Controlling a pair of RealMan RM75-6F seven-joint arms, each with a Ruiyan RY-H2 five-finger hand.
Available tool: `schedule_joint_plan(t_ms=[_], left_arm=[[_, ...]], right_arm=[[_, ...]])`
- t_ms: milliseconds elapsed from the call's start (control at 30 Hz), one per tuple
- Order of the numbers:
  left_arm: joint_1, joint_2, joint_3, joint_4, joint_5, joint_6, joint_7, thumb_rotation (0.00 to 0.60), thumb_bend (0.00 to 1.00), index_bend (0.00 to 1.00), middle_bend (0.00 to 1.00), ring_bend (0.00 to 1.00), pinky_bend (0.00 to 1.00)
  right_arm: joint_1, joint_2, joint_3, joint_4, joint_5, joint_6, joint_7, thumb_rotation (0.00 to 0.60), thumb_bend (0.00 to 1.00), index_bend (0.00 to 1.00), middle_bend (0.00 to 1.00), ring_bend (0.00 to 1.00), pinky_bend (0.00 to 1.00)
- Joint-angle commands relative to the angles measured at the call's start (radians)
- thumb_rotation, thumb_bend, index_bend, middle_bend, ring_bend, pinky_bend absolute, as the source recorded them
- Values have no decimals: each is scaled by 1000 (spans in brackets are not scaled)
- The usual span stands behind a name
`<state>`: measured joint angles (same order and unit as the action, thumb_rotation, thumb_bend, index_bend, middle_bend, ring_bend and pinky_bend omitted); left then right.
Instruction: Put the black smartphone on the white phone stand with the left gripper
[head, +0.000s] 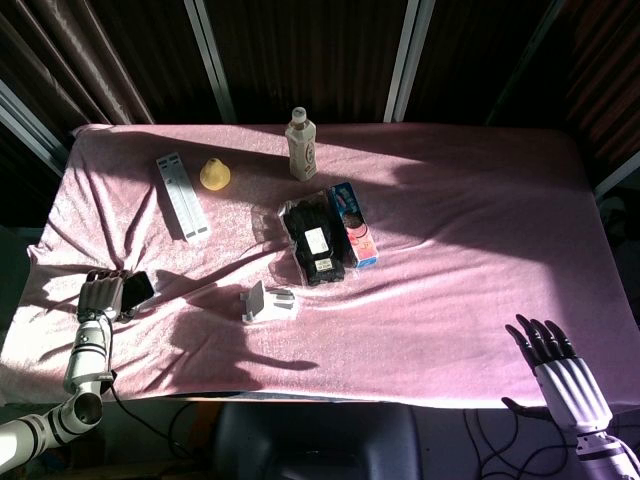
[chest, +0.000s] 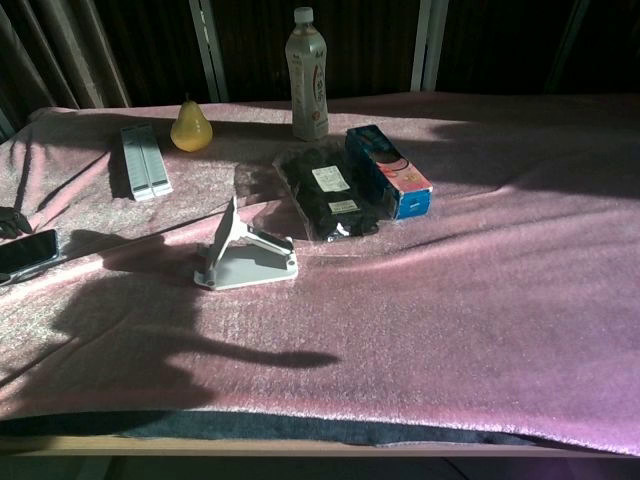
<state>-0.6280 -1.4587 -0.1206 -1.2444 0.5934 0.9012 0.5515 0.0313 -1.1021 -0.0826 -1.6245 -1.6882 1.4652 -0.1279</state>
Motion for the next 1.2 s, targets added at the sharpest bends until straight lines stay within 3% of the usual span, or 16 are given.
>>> schedule_joint_plan(t_ms=[33,400,867,1000,1200], left_arm=[[1,-1,0,0,0,1,0,600,295,208,212,127,86],[-2,1,-3,-6,-11,15,13,600,294,209,232,127,90],[-51,-4,-5,21,-185,-53,123,600,293,235,312,150,98],[-67,3,-1,31,-219,-93,130,600,294,300,418,206,101],[-71,-6,4,53,-195,-90,107,600,297,591,720,410,121]], right_arm=[[0,0,-1,-1,0,-1,1,600,132,0,0,0,0],[2,-1,-1,-1,-1,-5,-4,600,133,0,0,0,0],[-4,6,-1,3,-2,9,14,600,132,0,0,0,0],[-4,5,0,4,-3,10,15,600,133,0,0,0,0],[-4,4,1,5,-2,9,14,600,133,0,0,0,0]])
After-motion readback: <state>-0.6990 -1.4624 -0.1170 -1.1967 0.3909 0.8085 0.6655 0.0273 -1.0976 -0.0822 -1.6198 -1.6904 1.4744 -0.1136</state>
